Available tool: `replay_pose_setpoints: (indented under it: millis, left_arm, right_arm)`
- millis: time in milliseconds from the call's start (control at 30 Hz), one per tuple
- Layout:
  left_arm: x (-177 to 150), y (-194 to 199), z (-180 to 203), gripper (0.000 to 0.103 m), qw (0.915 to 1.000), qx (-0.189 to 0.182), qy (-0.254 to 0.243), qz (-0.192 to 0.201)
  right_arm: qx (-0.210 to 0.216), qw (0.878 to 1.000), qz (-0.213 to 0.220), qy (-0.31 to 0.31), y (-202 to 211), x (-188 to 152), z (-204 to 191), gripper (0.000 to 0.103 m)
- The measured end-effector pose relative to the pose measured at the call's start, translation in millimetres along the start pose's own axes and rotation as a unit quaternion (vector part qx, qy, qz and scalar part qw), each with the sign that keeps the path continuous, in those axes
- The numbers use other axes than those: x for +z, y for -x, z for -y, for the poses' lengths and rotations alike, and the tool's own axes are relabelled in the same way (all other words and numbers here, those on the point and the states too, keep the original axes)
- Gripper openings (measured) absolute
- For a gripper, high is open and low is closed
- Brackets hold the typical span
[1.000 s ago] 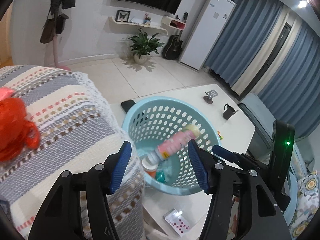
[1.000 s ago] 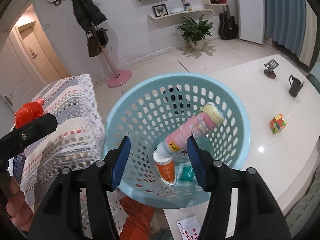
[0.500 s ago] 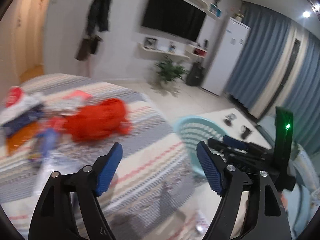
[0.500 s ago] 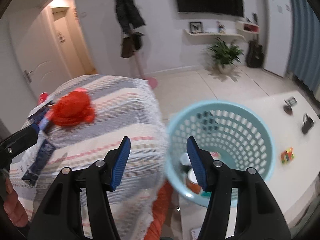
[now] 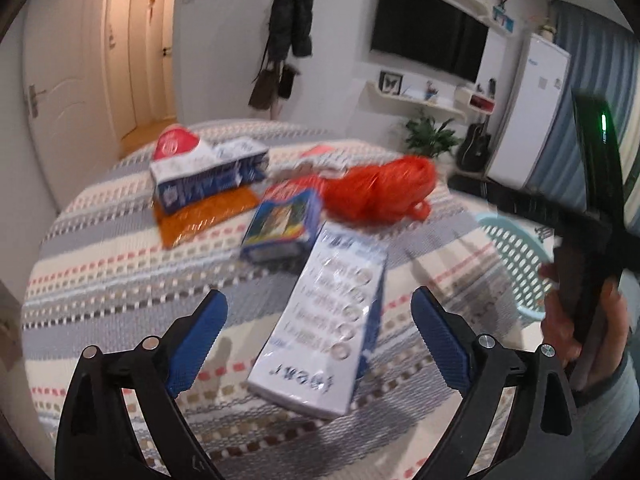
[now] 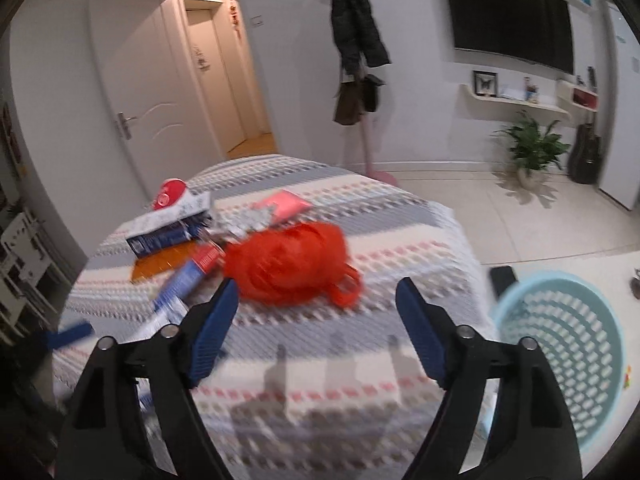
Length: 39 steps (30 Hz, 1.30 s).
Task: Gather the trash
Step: 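Grasp the white-and-blue printed box with the left tool while the right tool grasps the red bag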
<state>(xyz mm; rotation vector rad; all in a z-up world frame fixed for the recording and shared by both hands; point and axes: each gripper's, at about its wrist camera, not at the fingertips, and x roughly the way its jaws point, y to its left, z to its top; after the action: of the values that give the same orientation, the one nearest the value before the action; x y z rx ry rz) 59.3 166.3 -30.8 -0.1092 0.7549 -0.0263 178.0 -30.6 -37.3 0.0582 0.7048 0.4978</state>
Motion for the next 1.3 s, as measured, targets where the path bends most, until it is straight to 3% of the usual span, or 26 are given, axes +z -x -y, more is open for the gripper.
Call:
replay_pose_setpoints:
  millis: [100, 333, 467, 500, 567, 600, 667, 833, 1000, 1300]
  left_arm:
    - [-7, -13, -1, 0.091, 0.9997, 0.009, -0.004, -0.021]
    - [-7, -35, 4, 0.090, 0.9989, 0.017, -0.012, -0.041]
    - [-9, -42, 10, 0.084, 0.9982, 0.020, -0.020, -0.053]
    - [-9, -43, 12, 0.082, 0.9980, 0.017, -0.023, -0.057]
    - [-11, -45, 16, 0.075, 0.9973, 0.017, -0.032, -0.063]
    - [-11, -45, 17, 0.074, 0.9973, 0.020, -0.034, -0.063]
    - [-12, -43, 20, 0.064, 0.9972, 0.019, -0.040, -0.061]
    - [-14, -37, 28, 0.062, 0.9972, 0.019, -0.055, -0.047]
    - [-11, -19, 32, 0.062, 0.9986, -0.028, -0.043, -0.015]
    - [9, -3, 48, 0.062, 0.9973, -0.051, -0.047, 0.027]
  right_arm:
    - [0.000, 1.000, -0.004, 0.004, -18, 13, -10, 0.088]
    - [-0.015, 0.999, -0.037, 0.017, -60, 23, -17, 0.088]
    - [-0.007, 0.998, -0.058, 0.019, -77, 18, -13, 0.088]
    - [-0.002, 0.998, -0.062, 0.018, -80, 16, -13, 0.087]
    - [0.016, 0.997, -0.071, 0.018, -84, 13, -14, 0.072]
    - [0.018, 0.997, -0.073, 0.020, -84, 12, -15, 0.069]
    - [0.017, 0.997, -0.067, 0.027, -81, 9, -18, 0.060]
    - [0.014, 0.998, -0.051, 0.036, -64, 4, -18, 0.051]
    - [0.009, 0.999, -0.036, 0.033, -46, 2, -14, 0.049]
    - [-0.020, 0.999, 0.008, 0.030, -6, 13, 4, 0.049]
